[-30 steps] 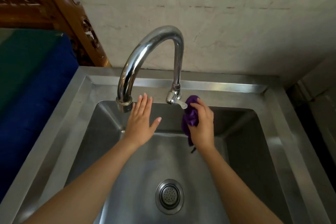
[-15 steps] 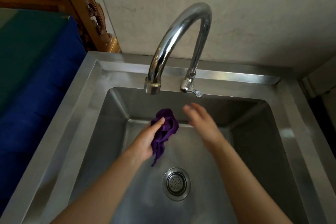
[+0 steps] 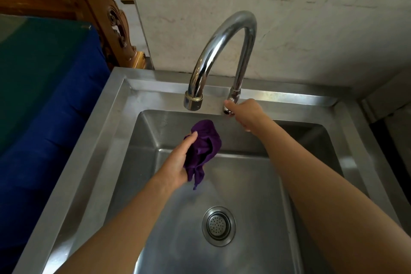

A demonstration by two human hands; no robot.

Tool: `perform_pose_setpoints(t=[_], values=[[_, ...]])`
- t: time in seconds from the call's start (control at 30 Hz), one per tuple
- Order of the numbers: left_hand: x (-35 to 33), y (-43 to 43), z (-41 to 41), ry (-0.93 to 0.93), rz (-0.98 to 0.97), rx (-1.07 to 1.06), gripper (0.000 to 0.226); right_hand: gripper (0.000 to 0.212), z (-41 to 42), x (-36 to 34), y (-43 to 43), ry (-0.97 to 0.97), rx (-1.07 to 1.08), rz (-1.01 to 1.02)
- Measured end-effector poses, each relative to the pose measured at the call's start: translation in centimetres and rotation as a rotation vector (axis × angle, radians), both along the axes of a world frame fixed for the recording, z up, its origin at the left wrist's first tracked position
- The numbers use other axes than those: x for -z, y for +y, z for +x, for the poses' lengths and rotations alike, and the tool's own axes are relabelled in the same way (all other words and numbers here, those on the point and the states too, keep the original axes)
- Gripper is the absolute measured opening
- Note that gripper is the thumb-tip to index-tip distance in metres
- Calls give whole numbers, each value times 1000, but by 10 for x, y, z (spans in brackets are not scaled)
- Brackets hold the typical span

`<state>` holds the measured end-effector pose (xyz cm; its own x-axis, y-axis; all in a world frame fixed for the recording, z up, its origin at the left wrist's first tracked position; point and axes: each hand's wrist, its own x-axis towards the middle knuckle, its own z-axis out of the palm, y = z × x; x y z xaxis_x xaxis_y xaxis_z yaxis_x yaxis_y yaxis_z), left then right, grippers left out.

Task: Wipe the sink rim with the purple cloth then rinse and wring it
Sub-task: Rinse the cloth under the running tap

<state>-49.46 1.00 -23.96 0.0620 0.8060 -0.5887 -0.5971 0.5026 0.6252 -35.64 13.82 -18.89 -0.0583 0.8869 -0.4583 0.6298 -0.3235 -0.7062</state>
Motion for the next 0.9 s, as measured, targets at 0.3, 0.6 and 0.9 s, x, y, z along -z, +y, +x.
perform_pose_setpoints(t=[0.3, 0.6, 0.9], values=[[1, -7, -7, 95, 21, -31, 49, 28, -8, -2, -3, -54, 16, 103], [-1, -10, -11, 113, 31, -32, 50, 26, -12, -3, -4, -120, -3, 146], [3, -8, -13, 118, 41, -31, 50, 13, -13, -7, -4, -158, -39, 147]])
